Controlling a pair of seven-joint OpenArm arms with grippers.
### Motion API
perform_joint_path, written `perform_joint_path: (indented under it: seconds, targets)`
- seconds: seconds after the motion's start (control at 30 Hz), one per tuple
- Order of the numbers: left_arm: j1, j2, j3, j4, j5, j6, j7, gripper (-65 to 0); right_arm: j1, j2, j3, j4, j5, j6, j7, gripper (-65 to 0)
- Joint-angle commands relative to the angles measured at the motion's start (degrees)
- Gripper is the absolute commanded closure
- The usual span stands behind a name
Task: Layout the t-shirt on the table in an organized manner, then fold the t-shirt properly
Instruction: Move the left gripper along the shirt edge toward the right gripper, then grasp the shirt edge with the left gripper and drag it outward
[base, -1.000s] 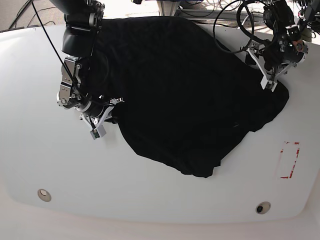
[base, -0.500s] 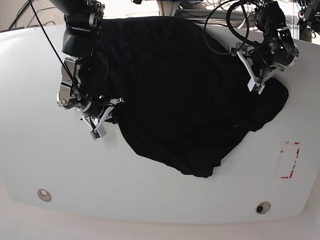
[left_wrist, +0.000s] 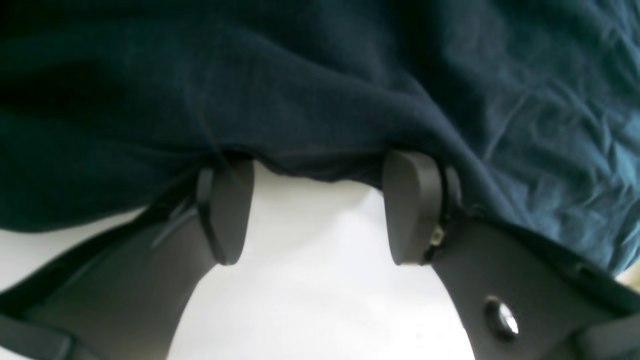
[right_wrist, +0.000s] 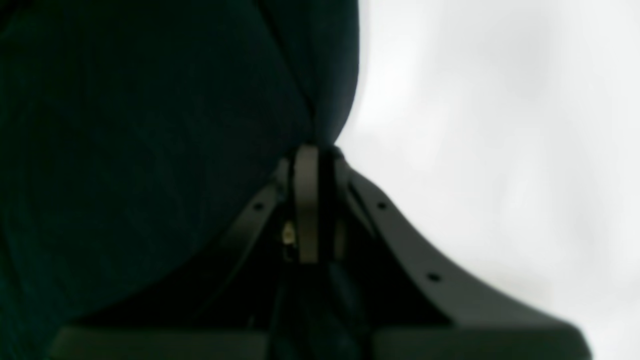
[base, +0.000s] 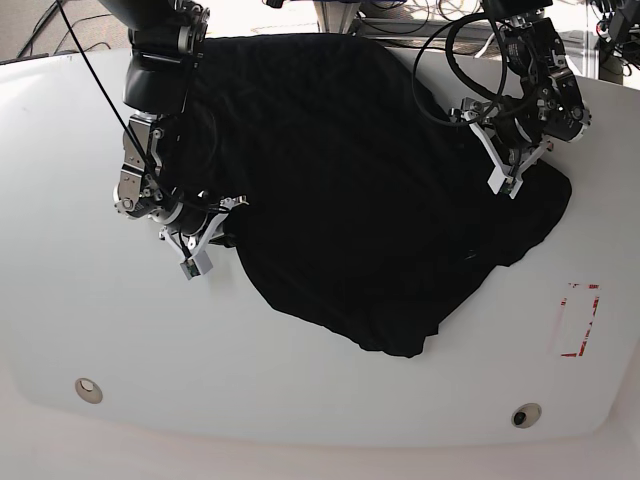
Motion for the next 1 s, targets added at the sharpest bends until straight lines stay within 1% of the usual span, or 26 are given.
perform_joint_path:
  seconds: [0.0, 0.03, 0.1, 0.13, 0.2, 0.27, 0.33, 0.47, 0.53, 0.7, 0.8, 0.97]
  targets:
    - [0.6, -0.1, 0.3, -1.4, 1.8, 0.1, 0.9, -38.5, 0.3, 0.7, -0.1, 0.1, -3.7, -1.0, -3.4, 0.0]
    - [0.6, -0.2, 0.3, -1.5, 1.8, 0.1, 0.4, -38.2, 0.3, 0.7, -0.1, 0.1, -3.7, -1.0, -3.4, 0.0]
    - [0.5, -0.2, 0.3, -1.6, 1.8, 0.1, -0.1, -34.7, 0.3, 0.7, -0.1, 0.1, -3.7, -1.0, -3.4, 0.0]
    - [0.4, -0.3, 0.3, -1.9, 1.9, 0.1, -0.3, -30.0, 0.3, 0.7, -0.1, 0.1, -3.7, -1.0, -3.4, 0.0]
    - [-1.0, -1.0, 0.3, -2.8, 1.9, 0.1, -0.2, -22.9, 0.3, 0.7, -0.1, 0.1, -3.7, -1.0, -3.4, 0.0]
    - [-2.4, -2.3, 0.2, -4.1, 1.9, 0.1, -0.3, -17.5, 0.2, 0.7, -0.1, 0.1, -3.7, -1.0, -3.4, 0.0]
    - [-3.8, -3.6, 0.1, -6.2, 1.9, 0.1, -0.4, -14.2, 0.2, 0.7, -0.1, 0.1, -3.7, -1.0, -3.4, 0.0]
    - [-6.1, -5.0, -0.7, -9.1, 1.9, 0.1, -0.7, -12.8, 0.0, 0.7, -0.1, 0.1, -3.6, -1.0, -3.4, 0.0]
    - [-8.2, -6.1, -2.3, -10.7, 2.0, 0.1, -1.5, -12.8, -0.1, 0.6, -0.1, 0.1, -3.6, -1.0, -3.5, 0.0]
    - [-13.7, -10.9, -2.9, -15.9, 1.9, 0.1, -2.0, -12.8, -0.1, 0.4, 0.2, 1.2, -3.6, -1.0, -5.8, 0.0]
    - [-16.9, -13.4, -2.9, -19.5, 1.9, 0.1, -3.0, -12.8, -0.8, -1.2, 0.2, 4.1, -3.6, -1.0, -7.1, 0.0]
    - [-22.8, -18.0, -2.6, -27.4, 2.0, 0.1, -6.9, -13.2, -2.8, -3.3, 0.1, 11.5, -3.6, -1.0, -10.9, 0.0]
